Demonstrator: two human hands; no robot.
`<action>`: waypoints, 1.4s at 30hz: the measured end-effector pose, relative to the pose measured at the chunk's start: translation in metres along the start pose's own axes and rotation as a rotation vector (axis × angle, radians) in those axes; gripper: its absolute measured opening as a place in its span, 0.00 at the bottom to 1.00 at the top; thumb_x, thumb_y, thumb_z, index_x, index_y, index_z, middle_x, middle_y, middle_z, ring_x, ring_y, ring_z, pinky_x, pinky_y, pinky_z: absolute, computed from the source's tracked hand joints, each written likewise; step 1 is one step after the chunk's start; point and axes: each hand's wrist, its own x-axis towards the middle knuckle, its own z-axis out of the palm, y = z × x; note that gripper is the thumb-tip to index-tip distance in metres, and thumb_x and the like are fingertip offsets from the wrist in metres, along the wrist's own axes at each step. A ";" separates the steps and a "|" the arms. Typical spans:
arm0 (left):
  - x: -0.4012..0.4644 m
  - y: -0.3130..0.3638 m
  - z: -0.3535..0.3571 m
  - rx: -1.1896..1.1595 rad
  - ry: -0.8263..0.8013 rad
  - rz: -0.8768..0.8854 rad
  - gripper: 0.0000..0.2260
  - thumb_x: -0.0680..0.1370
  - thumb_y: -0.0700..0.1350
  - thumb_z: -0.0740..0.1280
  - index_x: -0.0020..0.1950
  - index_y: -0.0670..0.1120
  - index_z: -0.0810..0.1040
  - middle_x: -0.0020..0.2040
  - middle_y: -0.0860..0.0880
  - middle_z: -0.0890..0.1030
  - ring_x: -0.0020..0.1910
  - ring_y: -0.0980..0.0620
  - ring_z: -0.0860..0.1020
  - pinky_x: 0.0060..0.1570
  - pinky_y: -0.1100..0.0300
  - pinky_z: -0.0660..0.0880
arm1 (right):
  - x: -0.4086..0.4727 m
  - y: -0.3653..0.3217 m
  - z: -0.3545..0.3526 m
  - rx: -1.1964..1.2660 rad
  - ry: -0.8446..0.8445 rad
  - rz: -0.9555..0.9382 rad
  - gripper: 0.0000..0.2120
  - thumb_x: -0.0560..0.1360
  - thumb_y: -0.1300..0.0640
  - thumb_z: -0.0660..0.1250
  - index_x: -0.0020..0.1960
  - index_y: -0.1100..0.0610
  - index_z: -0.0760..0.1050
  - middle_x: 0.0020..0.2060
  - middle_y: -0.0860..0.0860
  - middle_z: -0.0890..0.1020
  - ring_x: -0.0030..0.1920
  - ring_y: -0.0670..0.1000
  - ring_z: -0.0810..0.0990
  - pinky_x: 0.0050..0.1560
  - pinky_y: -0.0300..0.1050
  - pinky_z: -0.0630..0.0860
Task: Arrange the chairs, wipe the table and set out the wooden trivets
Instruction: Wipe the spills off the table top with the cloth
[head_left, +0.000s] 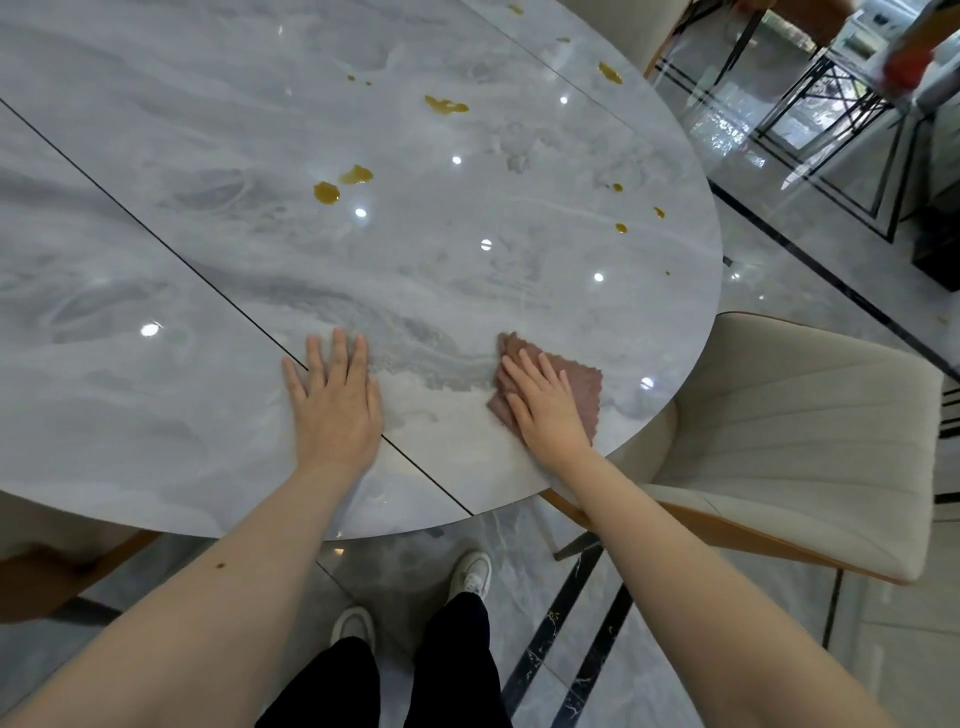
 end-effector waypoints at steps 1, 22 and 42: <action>0.001 0.000 0.000 0.007 0.000 -0.002 0.23 0.82 0.49 0.48 0.78 0.46 0.54 0.78 0.45 0.55 0.77 0.41 0.49 0.72 0.40 0.41 | 0.008 -0.008 0.002 -0.055 0.004 0.065 0.23 0.83 0.50 0.50 0.77 0.48 0.53 0.77 0.48 0.52 0.77 0.53 0.45 0.76 0.58 0.43; 0.117 -0.032 -0.022 -0.118 0.136 -0.200 0.22 0.81 0.51 0.54 0.75 0.45 0.62 0.76 0.45 0.59 0.76 0.43 0.52 0.72 0.42 0.41 | 0.150 -0.064 0.002 -0.165 -0.021 0.050 0.33 0.78 0.35 0.48 0.78 0.45 0.45 0.78 0.51 0.43 0.76 0.57 0.38 0.74 0.59 0.34; 0.199 -0.065 -0.013 -0.011 0.182 -0.429 0.23 0.82 0.50 0.50 0.77 0.45 0.56 0.77 0.45 0.56 0.76 0.41 0.51 0.73 0.41 0.42 | 0.308 -0.143 0.010 -0.212 -0.227 -0.858 0.29 0.75 0.48 0.47 0.76 0.47 0.55 0.77 0.47 0.55 0.77 0.50 0.48 0.75 0.49 0.39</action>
